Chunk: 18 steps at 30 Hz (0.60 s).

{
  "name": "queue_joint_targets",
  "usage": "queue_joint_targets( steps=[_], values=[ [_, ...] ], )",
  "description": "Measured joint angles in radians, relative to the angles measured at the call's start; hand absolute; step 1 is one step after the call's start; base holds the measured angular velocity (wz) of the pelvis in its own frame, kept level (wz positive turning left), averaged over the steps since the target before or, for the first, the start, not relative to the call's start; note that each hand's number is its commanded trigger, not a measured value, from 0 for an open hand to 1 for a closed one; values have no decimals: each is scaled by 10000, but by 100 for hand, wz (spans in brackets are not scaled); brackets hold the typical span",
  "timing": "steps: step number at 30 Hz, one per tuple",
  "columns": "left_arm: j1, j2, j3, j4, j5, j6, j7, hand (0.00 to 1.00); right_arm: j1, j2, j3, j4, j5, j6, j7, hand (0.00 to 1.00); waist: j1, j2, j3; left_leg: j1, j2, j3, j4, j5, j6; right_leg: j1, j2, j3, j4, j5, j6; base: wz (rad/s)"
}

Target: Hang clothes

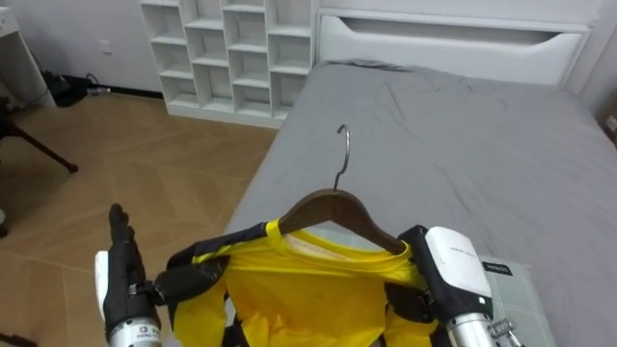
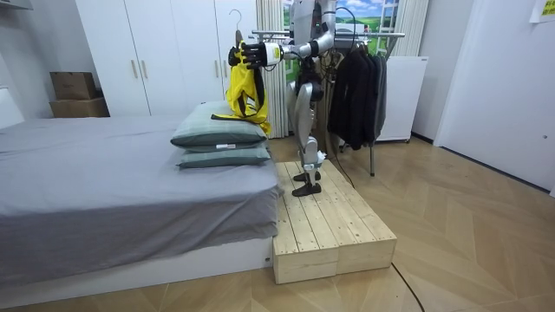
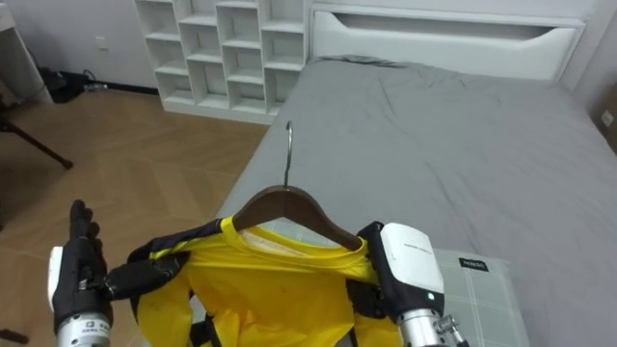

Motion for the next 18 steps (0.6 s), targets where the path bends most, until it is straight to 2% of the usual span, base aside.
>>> queue_joint_targets(
  steps=[4, 12, 15, 18],
  values=[
    [23, 0, -6, 0, 6, 0, -45, 0, 114, 0, 6, 0, 77, -16, 0, 100, 4, 58, -37, 56, 1, -2, -7, 0, 0, 42, -1, -5, 0, 0, 0, 0],
    [19, 1, 0, 0, -14, 0, -149, 0, 127, -1, 4, -3, 97, 0, -1, 100, -25, 48, -47, 31, 1, -4, -7, 0, 0, -10, 0, 1, 9, 0, 0, 0],
    [36, 13, 102, 2, -394, 24, -598, 0, 136, -5, 3, -2, 131, 54, 100, 100, -16, 26, -57, 57, 4, 30, -21, 1, 1, -20, -4, 34, 6, 0, 0, -2],
    [78, 73, 158, 20, -630, 234, -1464, 0, 140, -62, -55, -2, 51, 302, 293, 100, -57, -9, -69, 58, 2, 22, -5, 1, 1, 17, -9, -5, 18, 0, 0, 0]
  ],
)
